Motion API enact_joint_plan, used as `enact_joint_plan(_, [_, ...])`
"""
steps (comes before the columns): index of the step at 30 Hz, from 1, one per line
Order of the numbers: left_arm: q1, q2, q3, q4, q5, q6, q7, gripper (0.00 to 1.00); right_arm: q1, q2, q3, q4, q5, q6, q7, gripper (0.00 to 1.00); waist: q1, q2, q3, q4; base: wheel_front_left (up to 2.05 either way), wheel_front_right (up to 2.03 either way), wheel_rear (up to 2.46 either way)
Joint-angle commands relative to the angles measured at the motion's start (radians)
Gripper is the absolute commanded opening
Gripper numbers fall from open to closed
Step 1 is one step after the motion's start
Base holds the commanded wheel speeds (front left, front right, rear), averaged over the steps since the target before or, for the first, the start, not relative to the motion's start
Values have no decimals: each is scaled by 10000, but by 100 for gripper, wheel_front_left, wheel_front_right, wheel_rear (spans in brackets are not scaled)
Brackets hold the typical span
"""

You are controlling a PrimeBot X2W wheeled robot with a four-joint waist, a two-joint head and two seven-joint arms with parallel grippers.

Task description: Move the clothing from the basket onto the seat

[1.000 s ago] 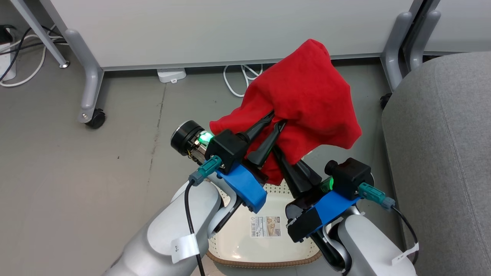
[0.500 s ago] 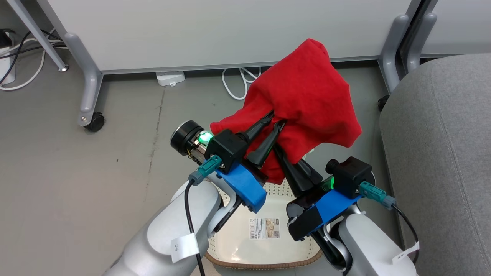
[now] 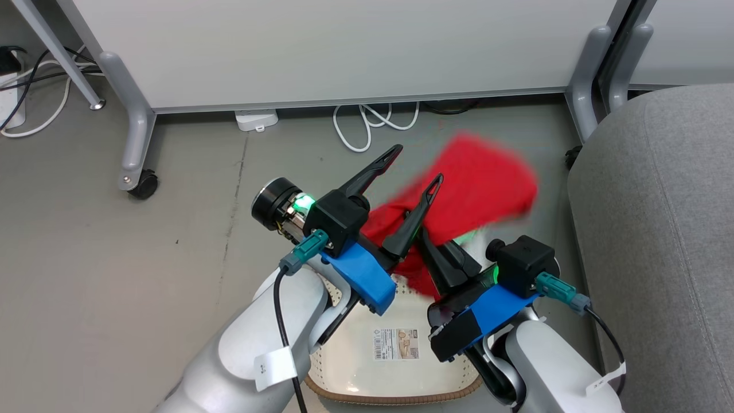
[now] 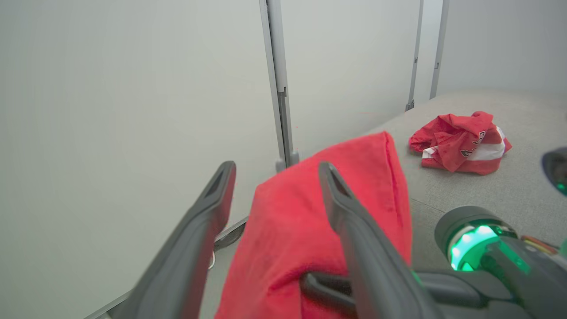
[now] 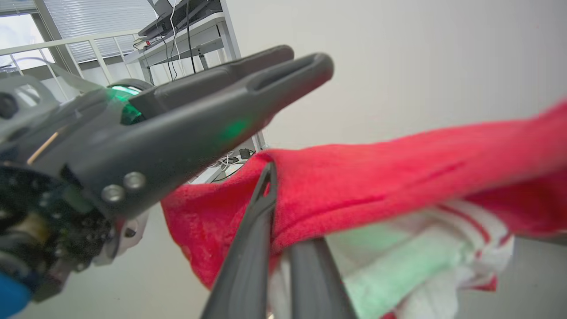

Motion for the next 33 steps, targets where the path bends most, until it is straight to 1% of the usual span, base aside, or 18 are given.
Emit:
enact_joint_plan(1, [54, 4, 63, -35, 58, -26, -50, 100, 37, -13, -6, 11, -4, 1, -42, 0, 0, 0, -7, 0, 0, 0, 0])
enact_joint_plan(12, [199, 50, 190, -96, 203, -25, -50, 100, 210, -13, -122, 18, -99, 1, -43, 0, 0, 0, -79, -104, 0, 0, 0])
enact_joint_plan(19, [278, 100, 215, -104, 227, -25, -49, 100, 367, -13, -515, -88, -155, 1, -43, 0, 0, 0, -74, -281, 0, 0, 0])
enact_joint_plan(27, [388, 270, 251, -208, 343, -26, -47, 100, 435, -13, -1267, -359, -338, 1, -43, 0, 0, 0, 222, -926, 0, 0, 0])
enact_joint_plan(33, [385, 456, 342, -350, 455, -24, -41, 100, 555, -13, -1998, -734, -595, 1, -43, 0, 0, 0, 558, -1648, 0, 0, 0])
